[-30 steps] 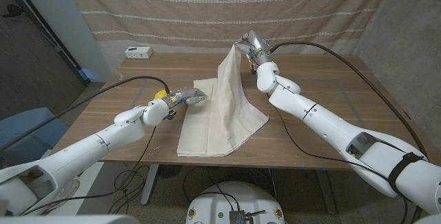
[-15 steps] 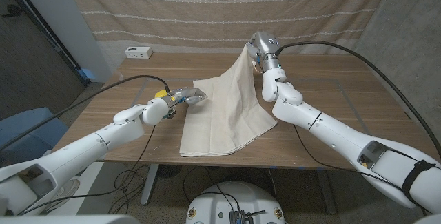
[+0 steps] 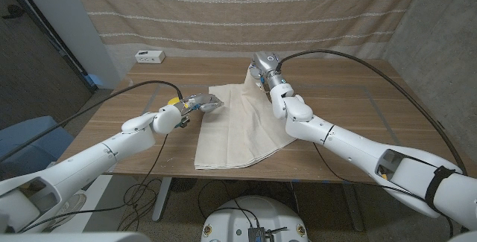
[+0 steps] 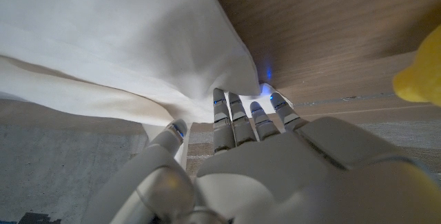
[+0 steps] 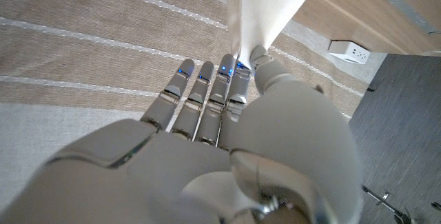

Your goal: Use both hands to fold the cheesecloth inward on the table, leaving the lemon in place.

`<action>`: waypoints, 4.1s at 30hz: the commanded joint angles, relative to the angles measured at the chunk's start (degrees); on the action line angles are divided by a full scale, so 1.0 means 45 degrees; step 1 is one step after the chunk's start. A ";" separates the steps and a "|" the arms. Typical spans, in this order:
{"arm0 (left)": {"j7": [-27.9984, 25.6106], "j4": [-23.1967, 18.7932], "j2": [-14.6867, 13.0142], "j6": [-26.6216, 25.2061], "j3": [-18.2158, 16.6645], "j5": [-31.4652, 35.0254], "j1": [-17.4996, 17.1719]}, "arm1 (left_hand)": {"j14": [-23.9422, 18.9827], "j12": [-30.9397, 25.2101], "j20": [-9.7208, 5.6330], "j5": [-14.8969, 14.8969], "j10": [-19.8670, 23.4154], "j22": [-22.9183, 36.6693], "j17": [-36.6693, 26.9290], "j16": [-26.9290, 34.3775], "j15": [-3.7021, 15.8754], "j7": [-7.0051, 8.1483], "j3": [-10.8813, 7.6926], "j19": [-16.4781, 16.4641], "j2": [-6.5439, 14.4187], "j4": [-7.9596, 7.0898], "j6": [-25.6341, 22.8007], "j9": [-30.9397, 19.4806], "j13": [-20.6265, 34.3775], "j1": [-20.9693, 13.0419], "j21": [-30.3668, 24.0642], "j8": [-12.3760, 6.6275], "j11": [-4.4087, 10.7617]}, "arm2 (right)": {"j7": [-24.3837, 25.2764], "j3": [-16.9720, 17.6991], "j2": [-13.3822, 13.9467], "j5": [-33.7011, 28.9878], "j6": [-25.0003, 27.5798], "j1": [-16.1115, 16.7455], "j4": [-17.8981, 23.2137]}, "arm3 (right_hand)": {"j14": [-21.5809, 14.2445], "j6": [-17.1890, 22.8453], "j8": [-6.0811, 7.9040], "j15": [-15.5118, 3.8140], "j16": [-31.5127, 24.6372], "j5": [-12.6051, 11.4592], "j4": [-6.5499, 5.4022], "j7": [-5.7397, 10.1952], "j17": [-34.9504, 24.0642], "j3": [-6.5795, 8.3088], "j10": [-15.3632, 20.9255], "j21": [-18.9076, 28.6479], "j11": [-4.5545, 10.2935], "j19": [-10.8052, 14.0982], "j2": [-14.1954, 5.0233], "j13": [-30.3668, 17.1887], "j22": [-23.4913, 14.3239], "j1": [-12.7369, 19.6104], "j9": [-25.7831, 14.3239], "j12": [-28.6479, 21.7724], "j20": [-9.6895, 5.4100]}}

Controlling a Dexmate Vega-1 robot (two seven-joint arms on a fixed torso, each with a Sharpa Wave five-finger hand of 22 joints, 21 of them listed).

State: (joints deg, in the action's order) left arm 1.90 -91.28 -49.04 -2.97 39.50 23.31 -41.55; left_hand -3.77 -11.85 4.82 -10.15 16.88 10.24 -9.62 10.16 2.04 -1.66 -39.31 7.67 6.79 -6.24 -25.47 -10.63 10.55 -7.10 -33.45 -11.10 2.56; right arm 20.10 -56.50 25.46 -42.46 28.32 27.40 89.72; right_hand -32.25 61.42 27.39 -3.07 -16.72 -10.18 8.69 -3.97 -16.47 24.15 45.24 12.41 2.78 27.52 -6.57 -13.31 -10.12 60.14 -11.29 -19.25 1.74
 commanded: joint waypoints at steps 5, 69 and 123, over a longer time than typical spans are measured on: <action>-0.0074 0.0093 -0.0044 -0.0142 -0.0071 -0.0262 -0.0093 | -0.0059 0.0003 0.0029 -0.0017 0.0030 0.0058 0.0013 -0.0008 0.0452 -0.0006 -0.0140 -0.0046 0.0217 0.0007 -0.0041 -0.0004 0.0021 0.0126 0.0091 0.0048 -0.0050 | 0.0461 0.0162 -0.1912 0.2359 -0.3199 -0.0375 -0.2616 | -0.0096 0.0261 0.0049 -0.1207 0.0066 -0.0066 -0.0015 0.0148 -0.0019 0.0192 0.0085 -0.0001 -0.0022 -0.0014 0.0012 -0.0010 -0.0038 0.0037 -0.0028 -0.0027 -0.0025; -0.2197 -0.3626 -0.1712 -0.1302 -0.1881 0.0124 -0.2196 | -0.1945 -0.0171 0.0961 0.0049 0.0657 0.0042 -0.0019 0.0354 -0.0375 -0.0089 -0.0477 -0.1053 0.0031 0.0862 -0.0159 0.0017 0.0014 -0.0297 0.0183 -0.0030 -0.0275 | -0.2341 -0.2566 -0.4693 0.7089 -0.2079 -0.4792 -0.9759 | 0.4958 -0.9361 -0.3521 0.0756 0.0939 -0.0804 -0.2558 0.1606 -0.0192 -0.3282 -0.7116 -0.0213 -0.0960 -0.4863 0.0742 0.0297 -0.0037 -0.6255 0.0065 0.1586 0.1474; -0.1627 -0.0912 -0.0725 0.0699 -0.1442 0.0035 -0.1106 | -0.3341 0.0120 0.0956 -0.0309 0.2113 0.0261 -0.0250 0.0098 -0.0119 -0.0439 -0.1301 -0.2466 0.0813 0.1703 -0.1616 -0.0183 0.0244 -0.1609 -0.0347 0.0125 -0.0495 | -0.1539 -0.0902 0.2548 0.1908 0.8371 0.2123 0.5726 | 0.3035 -0.5586 -0.2515 -0.0211 0.0400 -0.0665 -0.0831 0.1337 0.0123 -0.3043 -0.4101 0.0124 -0.0753 -0.2711 0.1001 -0.0079 -0.0033 -0.4863 -0.0090 0.0513 0.0932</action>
State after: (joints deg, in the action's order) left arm -7.56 -97.70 -53.67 -1.40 30.69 23.25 -49.44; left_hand -19.12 -11.43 8.98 -11.48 26.78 11.33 -10.55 10.38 1.64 -3.51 -45.03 -3.64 9.43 1.79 -33.02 -11.45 11.44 -14.73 -35.09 -10.59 0.43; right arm 16.49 -59.39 32.57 -31.00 58.79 33.46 107.02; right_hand -18.13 35.53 15.71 -2.46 -15.08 -12.90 4.66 2.05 -15.72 10.29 26.22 13.30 -0.72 14.68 -2.49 -13.47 -10.15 38.24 -11.58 -16.58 6.08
